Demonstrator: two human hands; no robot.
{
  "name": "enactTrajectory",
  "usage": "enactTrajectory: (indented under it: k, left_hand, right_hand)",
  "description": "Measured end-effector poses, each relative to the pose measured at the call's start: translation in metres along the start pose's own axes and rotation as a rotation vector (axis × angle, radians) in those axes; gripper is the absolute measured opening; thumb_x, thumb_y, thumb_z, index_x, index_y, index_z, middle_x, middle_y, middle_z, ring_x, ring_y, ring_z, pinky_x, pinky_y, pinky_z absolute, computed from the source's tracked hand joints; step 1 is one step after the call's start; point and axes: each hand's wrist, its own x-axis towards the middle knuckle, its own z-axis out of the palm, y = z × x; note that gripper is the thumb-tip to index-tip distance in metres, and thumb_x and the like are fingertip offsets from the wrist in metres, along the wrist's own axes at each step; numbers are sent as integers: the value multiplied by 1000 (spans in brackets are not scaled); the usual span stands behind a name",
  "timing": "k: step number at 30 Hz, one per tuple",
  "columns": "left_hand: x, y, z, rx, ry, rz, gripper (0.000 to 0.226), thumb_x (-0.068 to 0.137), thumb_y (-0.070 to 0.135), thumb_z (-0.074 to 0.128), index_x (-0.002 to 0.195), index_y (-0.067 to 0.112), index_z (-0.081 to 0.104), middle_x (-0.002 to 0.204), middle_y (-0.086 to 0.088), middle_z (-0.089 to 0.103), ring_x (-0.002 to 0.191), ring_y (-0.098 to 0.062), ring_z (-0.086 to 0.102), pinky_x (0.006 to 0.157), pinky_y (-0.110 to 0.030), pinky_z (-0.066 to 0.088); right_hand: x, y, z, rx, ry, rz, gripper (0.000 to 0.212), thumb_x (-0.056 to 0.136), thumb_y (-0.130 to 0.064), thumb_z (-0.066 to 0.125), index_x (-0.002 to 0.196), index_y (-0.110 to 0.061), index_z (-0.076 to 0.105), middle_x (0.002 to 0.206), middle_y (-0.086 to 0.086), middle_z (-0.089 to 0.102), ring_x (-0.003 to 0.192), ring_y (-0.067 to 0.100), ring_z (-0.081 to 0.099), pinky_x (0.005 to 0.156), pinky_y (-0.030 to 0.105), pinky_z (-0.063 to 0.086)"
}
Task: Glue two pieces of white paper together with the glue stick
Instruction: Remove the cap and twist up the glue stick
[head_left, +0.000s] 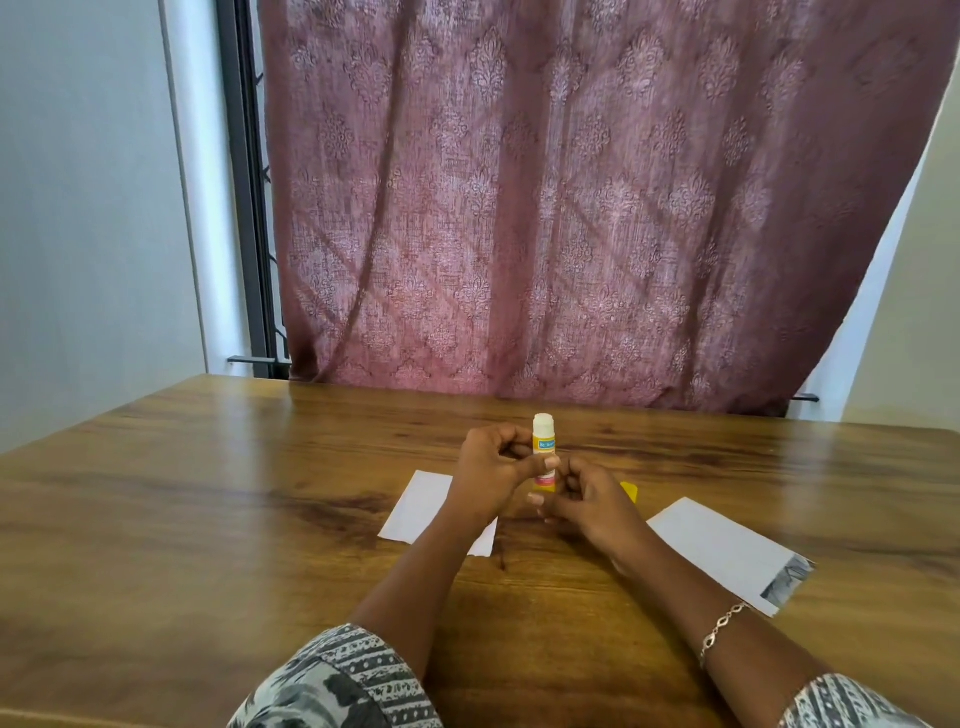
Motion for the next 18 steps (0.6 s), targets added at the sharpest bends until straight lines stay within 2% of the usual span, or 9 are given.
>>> enactTrajectory:
  k: [3, 7, 9, 11, 13, 16, 18]
  left_hand:
    - [1, -1, -1, 46, -20, 31, 18, 76, 2, 68, 94, -3, 67, 75, 1, 65, 69, -3, 61, 73, -18, 49]
    - [2, -2, -2, 50, -21, 28, 18, 78, -1, 66, 96, -4, 66, 75, 3, 65, 64, 7, 61, 69, -10, 49]
    - [1, -1, -2, 35, -1, 22, 19, 76, 0, 68, 95, -3, 67, 75, -2, 66, 67, 1, 62, 69, -14, 49]
    - [1, 0, -1, 22, 21, 14, 22, 73, 3, 72, 94, -1, 67, 80, -11, 68, 73, -12, 63, 73, -22, 50]
    - [0, 1, -1, 19, 25, 6, 22, 71, 4, 74, 92, -1, 68, 80, -14, 67, 75, -18, 62, 74, -28, 50]
    - [0, 2, 0, 32, 10, 2, 21, 71, 2, 73, 90, -4, 67, 73, -5, 65, 70, -16, 60, 70, -23, 49]
    - [1, 1, -1, 45, -8, 8, 20, 73, 2, 71, 92, -4, 66, 73, -2, 64, 69, -11, 60, 70, -21, 49]
  right_hand:
    - [0, 0, -2, 60, -28, -36, 15, 79, 1, 62, 91, -8, 58, 71, 6, 61, 65, 13, 59, 63, 23, 51]
    - [-3, -3, -2, 149, -76, -48, 9, 85, 2, 52, 89, -4, 58, 69, 6, 62, 66, 15, 58, 63, 20, 49]
    - [-2, -1, -1, 128, -63, -39, 11, 83, -1, 58, 92, -8, 59, 76, 9, 63, 74, 20, 58, 71, 29, 50]
    - [0, 1, -1, 67, -28, -13, 25, 74, -11, 71, 96, -13, 58, 84, 10, 63, 81, 24, 57, 79, 43, 49]
    - [0, 2, -2, -7, 4, 11, 36, 68, -19, 77, 97, -11, 58, 83, 9, 61, 80, 24, 54, 78, 49, 48]
    - [0, 0, -2, -23, 14, -3, 26, 72, -14, 73, 95, -9, 61, 83, 12, 60, 80, 25, 52, 82, 55, 48]
    - [-1, -2, -2, -9, -2, -21, 16, 78, -6, 67, 91, -14, 62, 79, 8, 60, 79, 23, 53, 82, 49, 49]
